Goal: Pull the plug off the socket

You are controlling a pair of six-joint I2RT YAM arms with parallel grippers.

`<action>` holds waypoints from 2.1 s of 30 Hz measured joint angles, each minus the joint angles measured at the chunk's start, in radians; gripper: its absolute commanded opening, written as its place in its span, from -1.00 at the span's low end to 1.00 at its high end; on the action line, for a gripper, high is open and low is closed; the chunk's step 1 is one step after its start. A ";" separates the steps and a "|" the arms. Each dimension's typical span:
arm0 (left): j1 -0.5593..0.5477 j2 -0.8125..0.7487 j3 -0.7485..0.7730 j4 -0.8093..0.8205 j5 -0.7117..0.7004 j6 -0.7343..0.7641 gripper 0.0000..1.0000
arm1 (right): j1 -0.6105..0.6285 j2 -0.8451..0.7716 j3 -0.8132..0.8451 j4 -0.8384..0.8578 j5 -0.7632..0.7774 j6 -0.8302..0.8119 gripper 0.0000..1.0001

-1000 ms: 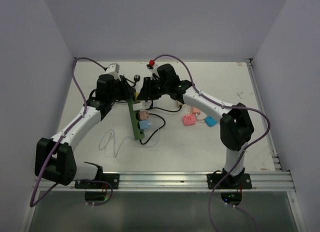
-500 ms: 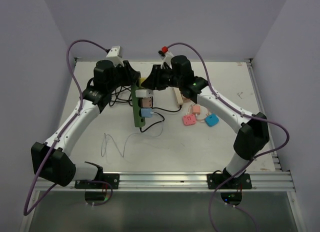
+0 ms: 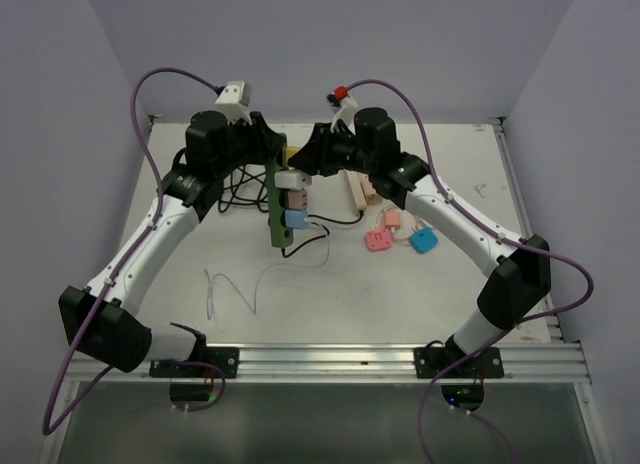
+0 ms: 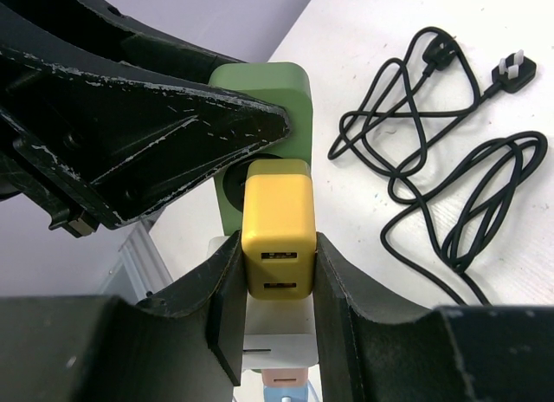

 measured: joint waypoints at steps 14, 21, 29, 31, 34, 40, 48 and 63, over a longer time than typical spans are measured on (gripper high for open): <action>-0.030 0.010 0.039 -0.031 -0.075 0.043 -1.00 | -0.007 -0.024 -0.014 0.008 -0.002 -0.001 -1.00; 0.094 0.055 0.025 -0.046 -0.480 0.200 -1.00 | -0.061 -0.171 -0.027 -0.075 -0.012 0.000 -1.00; 0.083 0.056 0.022 -0.052 -0.533 0.231 -1.00 | -0.070 -0.198 -0.099 -0.059 -0.017 0.006 -1.00; 0.082 0.055 0.021 -0.052 -0.528 0.226 -1.00 | -0.092 -0.201 -0.169 -0.055 -0.011 0.019 -1.00; 0.082 0.048 0.008 -0.048 -0.508 0.211 -1.00 | -0.150 -0.206 -0.298 -0.050 0.006 0.049 -1.00; 0.082 0.023 -0.049 -0.050 -0.430 0.172 -1.00 | -0.322 -0.235 -0.600 -0.026 0.043 0.119 -1.00; 0.082 -0.013 -0.102 -0.051 -0.295 0.109 -1.00 | -0.458 -0.226 -0.821 0.077 0.001 0.176 -1.00; 0.082 -0.043 -0.133 -0.050 -0.163 0.075 -1.00 | -0.561 -0.254 -0.961 0.172 -0.026 0.250 0.35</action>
